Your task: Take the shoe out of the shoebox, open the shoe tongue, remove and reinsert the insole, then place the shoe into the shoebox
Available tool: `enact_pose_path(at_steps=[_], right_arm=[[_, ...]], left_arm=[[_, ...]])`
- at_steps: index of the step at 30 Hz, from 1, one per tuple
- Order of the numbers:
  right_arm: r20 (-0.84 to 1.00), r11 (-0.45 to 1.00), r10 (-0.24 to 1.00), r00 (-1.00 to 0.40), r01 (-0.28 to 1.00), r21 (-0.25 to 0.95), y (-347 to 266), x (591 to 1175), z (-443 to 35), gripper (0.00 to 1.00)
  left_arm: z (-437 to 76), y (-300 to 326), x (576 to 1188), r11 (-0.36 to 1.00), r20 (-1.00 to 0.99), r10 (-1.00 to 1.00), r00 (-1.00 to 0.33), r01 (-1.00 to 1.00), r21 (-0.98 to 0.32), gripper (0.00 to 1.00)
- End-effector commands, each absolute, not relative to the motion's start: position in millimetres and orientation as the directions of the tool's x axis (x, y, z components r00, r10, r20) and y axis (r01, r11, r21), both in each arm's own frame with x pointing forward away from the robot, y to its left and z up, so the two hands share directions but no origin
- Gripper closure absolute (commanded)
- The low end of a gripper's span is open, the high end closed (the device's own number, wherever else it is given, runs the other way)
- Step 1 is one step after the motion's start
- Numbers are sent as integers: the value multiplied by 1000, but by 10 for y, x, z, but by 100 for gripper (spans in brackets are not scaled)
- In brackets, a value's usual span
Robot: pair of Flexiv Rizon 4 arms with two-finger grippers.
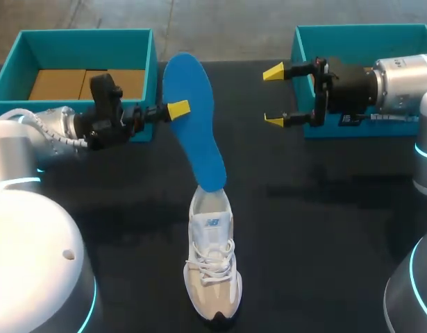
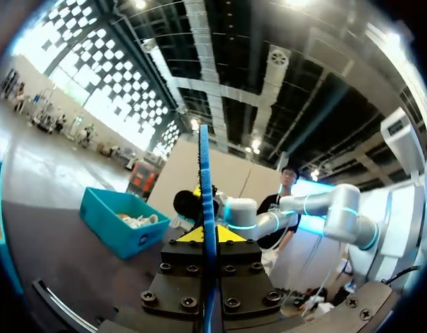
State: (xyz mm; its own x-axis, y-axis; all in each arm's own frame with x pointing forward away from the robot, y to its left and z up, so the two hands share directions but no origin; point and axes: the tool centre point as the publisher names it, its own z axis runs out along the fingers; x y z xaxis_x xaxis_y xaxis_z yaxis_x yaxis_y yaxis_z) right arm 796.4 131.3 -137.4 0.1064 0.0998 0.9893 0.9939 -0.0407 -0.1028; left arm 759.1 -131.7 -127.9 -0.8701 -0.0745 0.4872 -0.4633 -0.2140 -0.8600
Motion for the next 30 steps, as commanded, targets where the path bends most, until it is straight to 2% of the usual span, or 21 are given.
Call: enact_pose_path(at_steps=[1,7,16,23,30], right_arm=[[989,-41,101,107,994,-103,1317,7960,-1377,0],[989,-41,101,107,994,-103,1317,7960,-1377,0],[989,-41,101,107,994,-103,1317,7960,-1377,0],[989,-41,101,107,994,-103,1317,7960,-1377,0],[989,-41,101,107,994,-103,1317,7960,-1377,0]], left_arm=[[-1146,-1258,7525,-157,790,-141,-597,-774,-613,100],[-1034,-1234,7478,-155,887,-59,-459,-873,-462,100],[-1102,-1191,7513,-124,960,-68,-271,-953,-278,100],[-1140,-1171,7576,-126,986,-45,-159,-978,-163,100],[-1210,-1172,7646,-139,991,-36,-127,-982,-131,100]])
